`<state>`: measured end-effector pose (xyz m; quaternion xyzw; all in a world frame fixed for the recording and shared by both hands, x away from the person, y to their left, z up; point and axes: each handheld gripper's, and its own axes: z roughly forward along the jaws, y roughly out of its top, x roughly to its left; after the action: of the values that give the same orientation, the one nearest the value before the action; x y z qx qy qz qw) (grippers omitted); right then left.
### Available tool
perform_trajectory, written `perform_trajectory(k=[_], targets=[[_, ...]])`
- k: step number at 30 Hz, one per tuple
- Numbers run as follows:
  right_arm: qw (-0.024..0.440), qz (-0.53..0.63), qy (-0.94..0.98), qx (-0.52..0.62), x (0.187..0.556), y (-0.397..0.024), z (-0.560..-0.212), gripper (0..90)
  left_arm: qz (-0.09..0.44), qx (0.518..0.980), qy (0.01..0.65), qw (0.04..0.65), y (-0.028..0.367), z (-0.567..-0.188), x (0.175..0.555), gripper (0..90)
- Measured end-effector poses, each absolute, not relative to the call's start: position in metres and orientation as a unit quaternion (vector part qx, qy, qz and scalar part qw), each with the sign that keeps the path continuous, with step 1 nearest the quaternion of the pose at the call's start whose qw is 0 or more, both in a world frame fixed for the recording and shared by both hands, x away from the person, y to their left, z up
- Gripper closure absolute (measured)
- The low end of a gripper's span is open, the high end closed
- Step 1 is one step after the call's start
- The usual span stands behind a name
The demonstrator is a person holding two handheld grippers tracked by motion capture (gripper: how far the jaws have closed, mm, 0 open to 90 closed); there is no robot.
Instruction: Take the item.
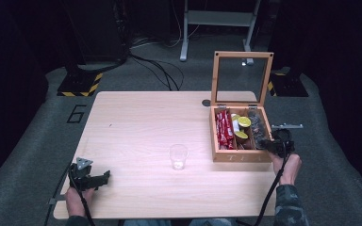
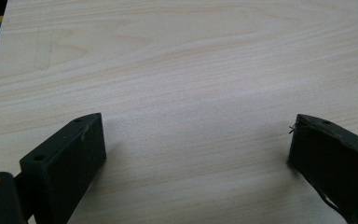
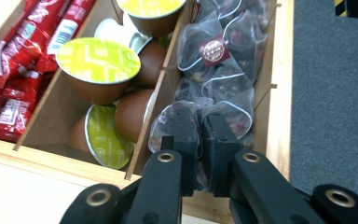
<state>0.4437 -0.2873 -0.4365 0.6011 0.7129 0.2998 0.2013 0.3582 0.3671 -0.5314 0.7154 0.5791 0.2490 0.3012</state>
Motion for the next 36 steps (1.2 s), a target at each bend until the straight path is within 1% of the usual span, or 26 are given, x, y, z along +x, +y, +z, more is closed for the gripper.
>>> perform_trajectory(k=[1, 7, 15, 25, 36], targets=[[0.211, 0.304, 0.716, 0.592, 0.442, -0.289, -0.433, 85.5, 0.249, 0.715, 0.579, 0.301, 0.367, -0.531, 0.358, 3.7], [0.229, 0.320, 0.710, 0.584, 0.434, -0.290, -0.417, 85.9, 0.249, 0.715, 0.579, 0.301, 0.367, -0.531, 0.358, 3.7], [0.240, 0.336, 0.713, 0.567, 0.426, -0.282, -0.400, 86.2, 0.249, 0.715, 0.579, 0.301, 0.367, -0.531, 0.358, 3.6], [0.238, 0.360, 0.723, 0.540, 0.419, -0.265, -0.384, 86.4, 0.249, 0.715, 0.579, 0.301, 0.367, -0.531, 0.358, 3.7], [0.235, 0.371, 0.737, 0.514, 0.415, -0.246, -0.374, 86.5, 0.249, 0.715, 0.579, 0.301, 0.367, -0.531, 0.358, 3.7]])
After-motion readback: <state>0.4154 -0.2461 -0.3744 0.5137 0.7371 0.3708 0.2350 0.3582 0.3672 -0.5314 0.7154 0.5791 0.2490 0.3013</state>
